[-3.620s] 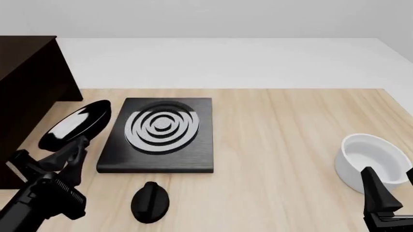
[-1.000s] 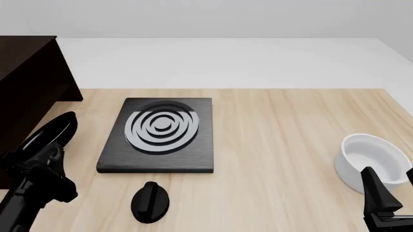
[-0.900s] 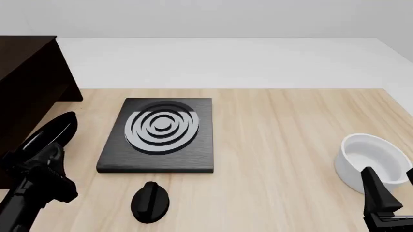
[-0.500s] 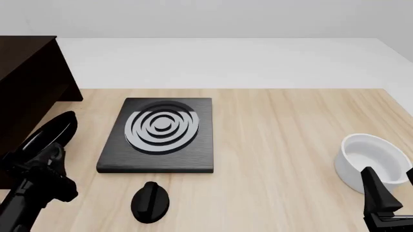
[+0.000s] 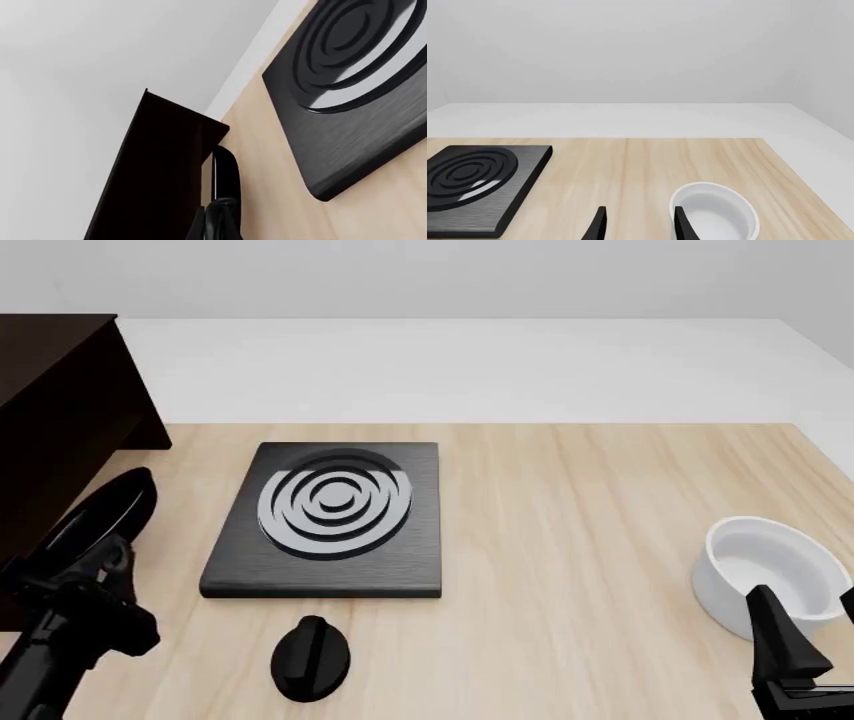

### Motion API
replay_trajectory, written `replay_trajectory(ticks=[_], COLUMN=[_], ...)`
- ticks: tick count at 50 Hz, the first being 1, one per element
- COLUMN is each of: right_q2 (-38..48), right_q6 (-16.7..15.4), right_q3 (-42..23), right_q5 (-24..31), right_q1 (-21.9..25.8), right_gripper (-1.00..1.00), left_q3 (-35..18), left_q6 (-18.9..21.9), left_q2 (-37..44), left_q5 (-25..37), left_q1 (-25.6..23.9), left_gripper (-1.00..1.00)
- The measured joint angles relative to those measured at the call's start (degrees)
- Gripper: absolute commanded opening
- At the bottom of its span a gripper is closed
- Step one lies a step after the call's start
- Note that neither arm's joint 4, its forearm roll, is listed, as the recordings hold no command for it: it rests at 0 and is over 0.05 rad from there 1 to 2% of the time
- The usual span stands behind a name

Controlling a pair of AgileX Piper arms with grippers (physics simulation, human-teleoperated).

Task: Put the frying pan under the cabinet shelf.

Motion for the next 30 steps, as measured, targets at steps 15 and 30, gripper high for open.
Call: replay_trajectory(ticks=[15, 30], right_q2=[0.00, 0.00], right_q6=[0.00, 0.00], right_q3=[0.00, 0.00], right_q5=[0.00, 0.00], right_q1=[0.00, 0.00], right_gripper=[1.00, 1.00], left_q3=[-0.02, 0.02], left_q6=[-0.67, -1.09], left_q2=[0.18, 0.92], left_q5=[0.00, 0.00], left_q1=[1.53, 3.01], left_gripper=[-1.00, -1.00])
